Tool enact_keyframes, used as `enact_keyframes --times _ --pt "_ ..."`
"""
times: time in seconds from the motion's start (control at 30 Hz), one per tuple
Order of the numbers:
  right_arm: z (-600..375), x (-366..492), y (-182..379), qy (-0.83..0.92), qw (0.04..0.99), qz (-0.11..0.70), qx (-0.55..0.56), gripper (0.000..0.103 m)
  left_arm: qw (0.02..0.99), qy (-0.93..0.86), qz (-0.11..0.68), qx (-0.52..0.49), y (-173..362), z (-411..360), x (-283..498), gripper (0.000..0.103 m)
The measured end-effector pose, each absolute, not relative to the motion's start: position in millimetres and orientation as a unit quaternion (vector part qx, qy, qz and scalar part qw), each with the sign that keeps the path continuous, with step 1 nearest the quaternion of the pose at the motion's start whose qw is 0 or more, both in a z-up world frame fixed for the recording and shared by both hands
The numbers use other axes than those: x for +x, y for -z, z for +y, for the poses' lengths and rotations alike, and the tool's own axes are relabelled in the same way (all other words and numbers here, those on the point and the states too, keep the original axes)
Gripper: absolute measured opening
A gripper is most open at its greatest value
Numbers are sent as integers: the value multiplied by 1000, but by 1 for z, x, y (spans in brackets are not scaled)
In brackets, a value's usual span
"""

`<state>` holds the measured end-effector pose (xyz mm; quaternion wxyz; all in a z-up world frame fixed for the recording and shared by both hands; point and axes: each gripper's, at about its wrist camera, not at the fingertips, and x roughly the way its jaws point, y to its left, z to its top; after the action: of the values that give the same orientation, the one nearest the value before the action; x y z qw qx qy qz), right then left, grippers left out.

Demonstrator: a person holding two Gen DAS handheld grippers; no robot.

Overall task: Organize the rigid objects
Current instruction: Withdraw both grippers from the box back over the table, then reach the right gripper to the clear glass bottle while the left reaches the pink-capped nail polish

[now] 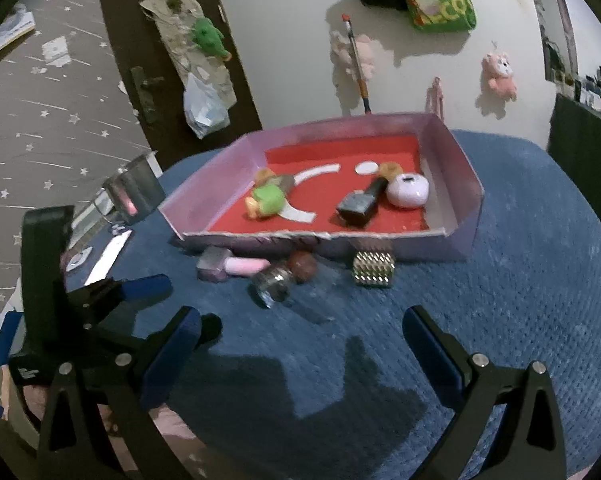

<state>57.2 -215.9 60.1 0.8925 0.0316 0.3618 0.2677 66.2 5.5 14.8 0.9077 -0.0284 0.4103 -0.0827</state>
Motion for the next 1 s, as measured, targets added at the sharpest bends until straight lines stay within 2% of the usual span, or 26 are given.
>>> enact_keyframes --times 0.33,0.6,0.83,1.0 --pt "-218 72 -40 -249 886 389 33 103 901 75 426 -33 -4 12 78 103" --pt "-214 84 -28 -239 880 409 20 83 900 70 428 -34 -3 17 86 102" --pt "-210 91 -26 -248 877 410 26 81 902 66 425 -42 -4 21 93 101" --pt "-209 100 -26 -251 876 410 35 77 903 62 422 -49 -5 26 100 94"
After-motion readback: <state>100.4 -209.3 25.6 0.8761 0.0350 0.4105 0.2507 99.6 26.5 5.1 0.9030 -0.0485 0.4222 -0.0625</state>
